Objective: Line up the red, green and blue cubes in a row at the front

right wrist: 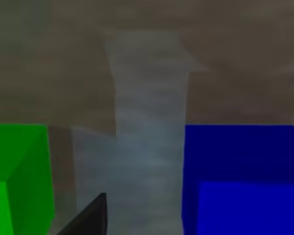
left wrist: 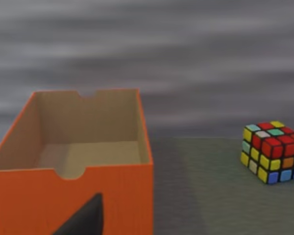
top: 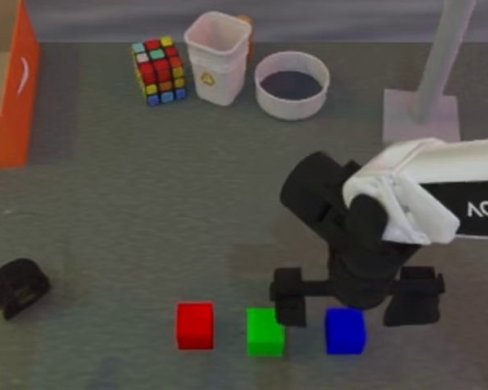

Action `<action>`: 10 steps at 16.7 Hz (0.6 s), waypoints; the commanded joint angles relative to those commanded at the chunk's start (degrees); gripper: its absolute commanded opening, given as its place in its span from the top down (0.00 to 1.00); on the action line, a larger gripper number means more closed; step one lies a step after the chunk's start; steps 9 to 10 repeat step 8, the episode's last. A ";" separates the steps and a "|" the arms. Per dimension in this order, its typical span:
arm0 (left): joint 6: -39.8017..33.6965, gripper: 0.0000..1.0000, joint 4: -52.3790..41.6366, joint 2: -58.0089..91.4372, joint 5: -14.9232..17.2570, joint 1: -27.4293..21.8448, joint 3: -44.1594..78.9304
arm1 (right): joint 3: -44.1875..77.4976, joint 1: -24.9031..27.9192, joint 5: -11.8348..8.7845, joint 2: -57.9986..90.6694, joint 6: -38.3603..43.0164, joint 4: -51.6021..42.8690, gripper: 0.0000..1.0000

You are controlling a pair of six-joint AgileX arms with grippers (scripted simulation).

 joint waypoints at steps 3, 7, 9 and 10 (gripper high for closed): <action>0.00 0.00 0.00 0.00 0.00 0.00 0.00 | 3.17 0.33 -0.01 -2.70 -0.03 -6.47 0.00; 0.00 0.00 0.00 0.00 0.00 0.00 0.00 | 6.58 0.32 -0.06 -6.03 0.09 -12.84 0.00; 0.00 0.00 0.00 0.00 0.00 0.00 0.00 | 6.70 0.32 -0.06 -6.19 0.08 -13.01 0.00; 0.00 0.00 0.00 0.00 0.00 0.00 0.00 | 6.70 0.32 -0.06 -6.19 0.08 -13.01 0.00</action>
